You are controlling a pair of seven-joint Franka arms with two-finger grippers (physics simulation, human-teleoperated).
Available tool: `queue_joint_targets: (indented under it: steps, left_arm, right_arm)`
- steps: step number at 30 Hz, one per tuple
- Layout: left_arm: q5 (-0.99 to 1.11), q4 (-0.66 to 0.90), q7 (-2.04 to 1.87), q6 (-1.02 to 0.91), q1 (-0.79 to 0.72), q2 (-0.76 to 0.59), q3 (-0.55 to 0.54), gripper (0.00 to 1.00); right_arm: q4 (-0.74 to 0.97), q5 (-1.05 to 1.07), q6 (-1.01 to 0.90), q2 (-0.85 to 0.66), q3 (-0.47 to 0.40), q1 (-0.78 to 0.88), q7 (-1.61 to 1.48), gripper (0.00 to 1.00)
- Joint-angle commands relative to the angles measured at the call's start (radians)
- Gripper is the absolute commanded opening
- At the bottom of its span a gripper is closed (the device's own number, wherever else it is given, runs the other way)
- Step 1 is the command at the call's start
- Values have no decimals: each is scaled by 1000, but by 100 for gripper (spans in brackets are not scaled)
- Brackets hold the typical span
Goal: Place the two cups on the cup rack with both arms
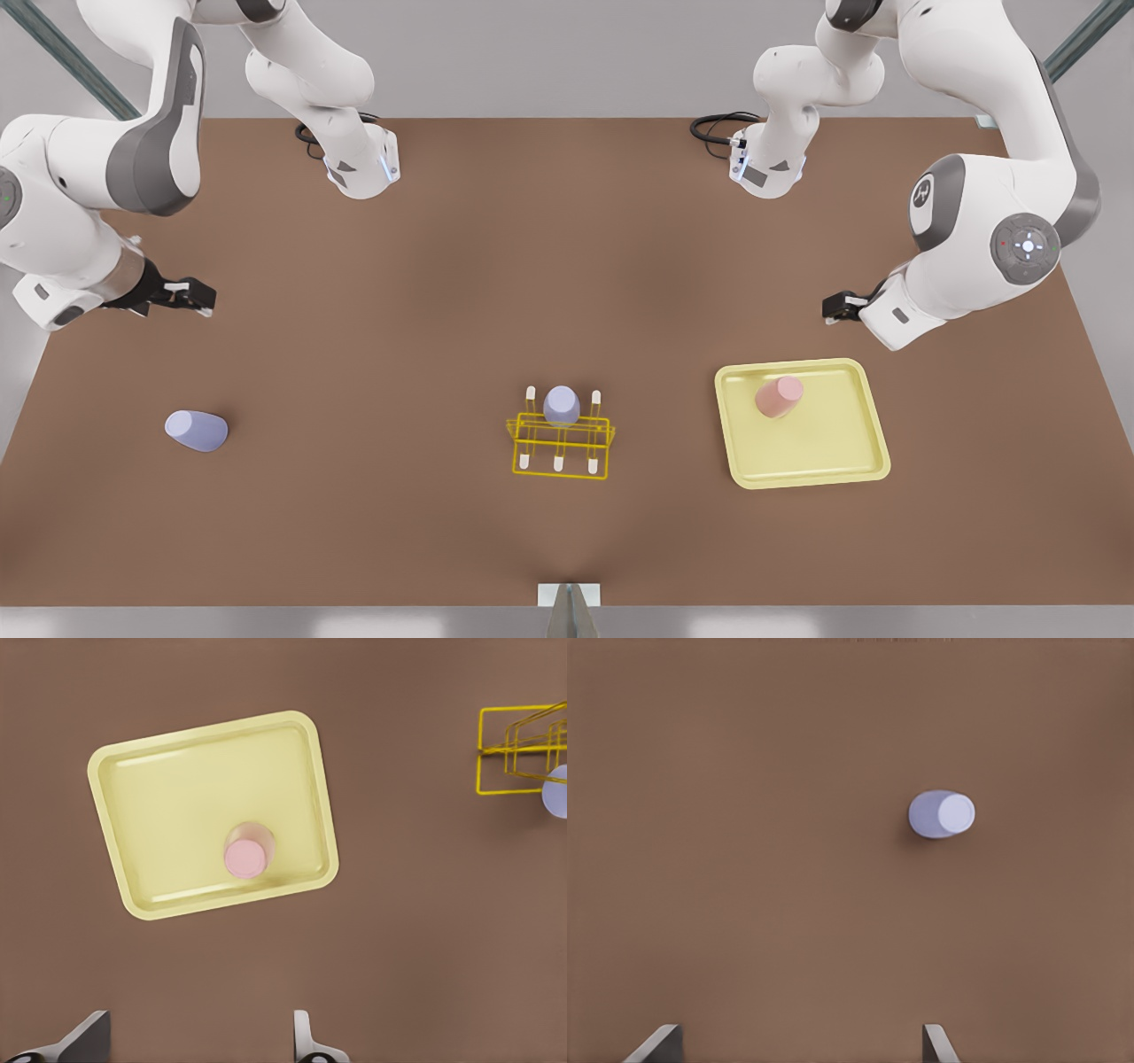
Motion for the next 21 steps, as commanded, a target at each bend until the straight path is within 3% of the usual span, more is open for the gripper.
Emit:
queue_joint_targets:
  steps: [1, 4, 6, 7, 10, 14, 21]
  left_arm:
    - [0, 0, 14, 1, 3, -1, 0, 100]
    - [3, -22, 9, 113, -26, 121, -2, 100]
    - [1, -200, 12, 438, -28, 172, 0, 100]
    - [1, -260, 10, 558, -28, 187, 0, 100]
    - [-2, -424, 10, 781, -18, 200, 8, 100]
    - [-5, -472, -17, 842, 0, 227, 11, 100]
    - [-5, -489, -17, 844, -6, 269, 11, 100]
  right_arm:
    - [-1, 9, 11, -1, 0, 0, -23, 100]
    - [13, -1, 17, 49, -1, -9, -25, 100]
    - [163, -7, 70, 225, -34, -36, -74, 100]
    - [260, -4, 91, 341, -89, -44, -119, 100]
    - [288, 69, 272, 499, -107, -141, -220, 100]
    - [289, 86, 464, 612, -107, -164, -215, 100]
    - [358, 140, 478, 739, -109, -167, -275, 100]
